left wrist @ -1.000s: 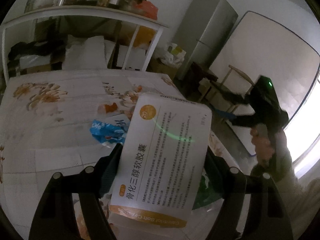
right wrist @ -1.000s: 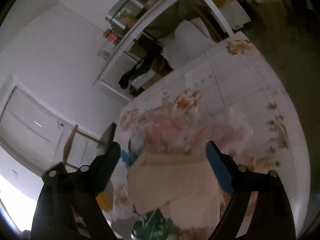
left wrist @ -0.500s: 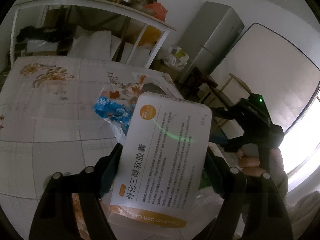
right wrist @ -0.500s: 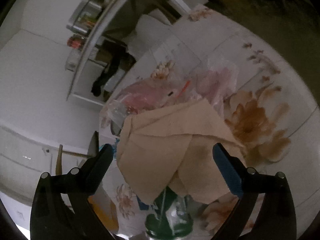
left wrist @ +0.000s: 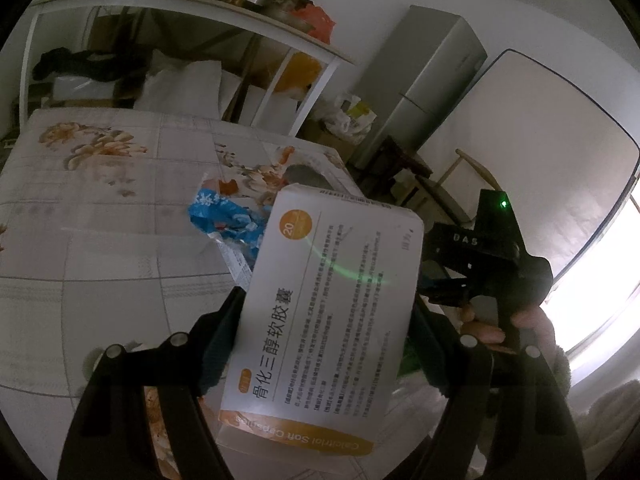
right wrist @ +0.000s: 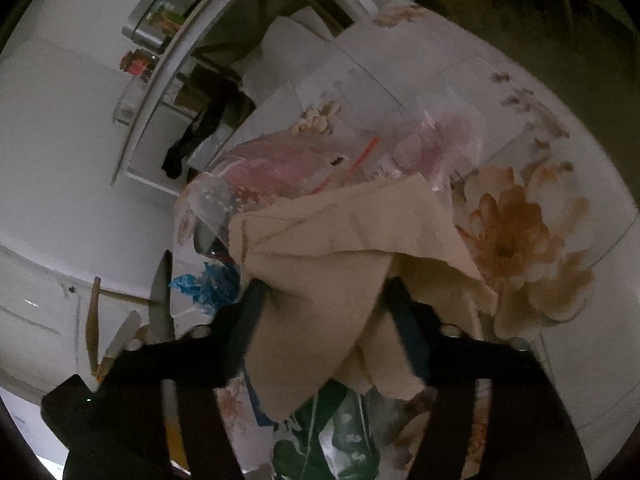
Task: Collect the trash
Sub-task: 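Grasp the white medicine box with the left tool while the right tool grasps the tan paper towel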
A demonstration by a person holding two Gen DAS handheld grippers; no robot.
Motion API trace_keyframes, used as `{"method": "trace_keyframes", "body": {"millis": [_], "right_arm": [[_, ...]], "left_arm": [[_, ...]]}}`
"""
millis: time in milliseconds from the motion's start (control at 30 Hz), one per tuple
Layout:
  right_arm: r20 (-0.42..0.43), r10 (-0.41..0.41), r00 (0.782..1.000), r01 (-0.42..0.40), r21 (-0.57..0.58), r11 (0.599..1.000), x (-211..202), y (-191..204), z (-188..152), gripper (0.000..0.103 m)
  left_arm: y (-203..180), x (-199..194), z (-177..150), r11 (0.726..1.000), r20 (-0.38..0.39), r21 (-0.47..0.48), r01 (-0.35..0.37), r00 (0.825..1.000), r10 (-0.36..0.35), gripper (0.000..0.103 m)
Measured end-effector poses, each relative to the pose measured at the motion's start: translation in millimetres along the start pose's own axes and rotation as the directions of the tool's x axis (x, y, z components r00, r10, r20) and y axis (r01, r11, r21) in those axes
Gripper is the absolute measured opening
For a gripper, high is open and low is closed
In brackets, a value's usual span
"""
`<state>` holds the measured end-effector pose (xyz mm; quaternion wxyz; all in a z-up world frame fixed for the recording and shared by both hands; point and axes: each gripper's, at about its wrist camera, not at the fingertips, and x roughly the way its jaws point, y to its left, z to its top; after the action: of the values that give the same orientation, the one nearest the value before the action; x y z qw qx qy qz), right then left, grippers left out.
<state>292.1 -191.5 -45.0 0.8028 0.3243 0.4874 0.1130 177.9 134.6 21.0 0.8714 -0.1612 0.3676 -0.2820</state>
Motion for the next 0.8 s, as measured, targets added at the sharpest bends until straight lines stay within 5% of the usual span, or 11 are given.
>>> {"method": "trace_keyframes", "body": {"millis": [367, 800], "right_arm": [[0.016, 0.074, 0.997, -0.075, 0.047, 0.996, -25, -18, -19, 0.009], [0.071, 0.201, 0.977, -0.203, 0.016, 0.979, -73, -25, -34, 0.004]], "left_arm": [[0, -2, 0, 1.0, 0.013, -0.013, -0.001, 1.0, 0.002, 0.076], [-7, -8, 1, 1.0, 0.04, 0.003, -0.005, 0.999, 0.005, 0.076]]}}
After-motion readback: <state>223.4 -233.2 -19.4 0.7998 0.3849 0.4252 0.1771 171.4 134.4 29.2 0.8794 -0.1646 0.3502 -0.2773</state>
